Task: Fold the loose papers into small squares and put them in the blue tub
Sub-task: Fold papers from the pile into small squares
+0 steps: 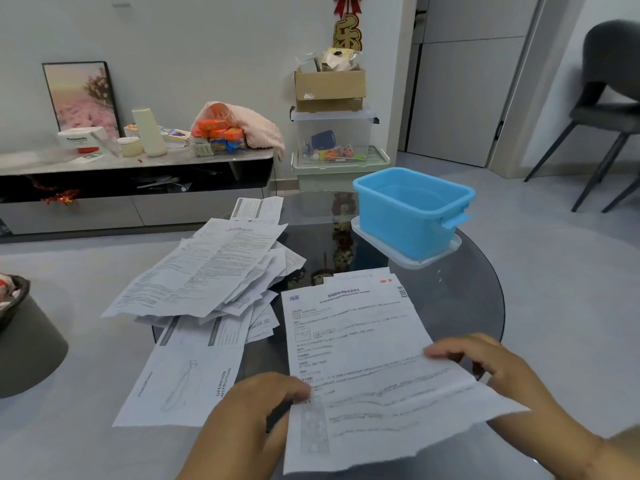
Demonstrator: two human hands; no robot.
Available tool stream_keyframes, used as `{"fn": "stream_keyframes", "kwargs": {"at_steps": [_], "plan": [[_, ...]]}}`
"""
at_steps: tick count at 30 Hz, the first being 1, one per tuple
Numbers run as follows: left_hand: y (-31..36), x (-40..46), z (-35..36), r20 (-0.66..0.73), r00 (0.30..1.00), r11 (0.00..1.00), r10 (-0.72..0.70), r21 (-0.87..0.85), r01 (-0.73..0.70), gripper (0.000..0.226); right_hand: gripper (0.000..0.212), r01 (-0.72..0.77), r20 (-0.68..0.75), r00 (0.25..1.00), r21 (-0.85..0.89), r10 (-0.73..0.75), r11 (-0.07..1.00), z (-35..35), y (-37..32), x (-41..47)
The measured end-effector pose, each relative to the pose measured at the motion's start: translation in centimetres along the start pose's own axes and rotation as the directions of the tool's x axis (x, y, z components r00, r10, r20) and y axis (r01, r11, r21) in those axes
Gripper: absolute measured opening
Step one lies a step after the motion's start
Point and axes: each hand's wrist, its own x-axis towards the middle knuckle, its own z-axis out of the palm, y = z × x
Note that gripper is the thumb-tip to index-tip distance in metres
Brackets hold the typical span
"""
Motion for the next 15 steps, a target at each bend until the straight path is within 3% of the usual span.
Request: {"fn": "stream_keyframes", "kwargs": {"at_steps": [2, 4, 7, 9, 15], "plan": [[0.7, 0.5, 0.0, -0.004, 1.0, 0.992, -0.027, -0.125, 0.026, 0.026, 0.039, -0.004, 0.026, 1.0, -0.014, 0.004, 1.0, 0.2, 0.1, 0.3], [0.8, 0.3, 0.1, -0.115, 0.993, 0.991, 0.002, -0.132, -0.017, 0.044, 0.02, -0.051, -0.004, 0.999, 0.008, 0.051, 0.999, 0.3, -0.6, 0.7], [1.5, 0.3, 0.4, -0.184, 0.982, 0.993, -0.032, -0.114, 0.011, 0.048, 0.037, -0.079, -0.032, 0.996, -0.037, 0.078, 0.996, 0.5, -1.2, 1.0], [1.7, 0.7, 0.6, -0.228, 0.973, 0.996, -0.045, -0.089, 0.025, 0.059, 0.033, -0.106, -0.034, 0.994, -0.079, 0.103, 0.991, 0.6, -1.3, 1.4], [1.3, 1.4, 1.0, -0.254, 0.966, 0.997, -0.057, -0.062, 0.043, 0.014, 0.007, -0.2, -0.085, 0.977, -0.022, 0.198, 0.98, 1.0, -1.6, 2.2]]}}
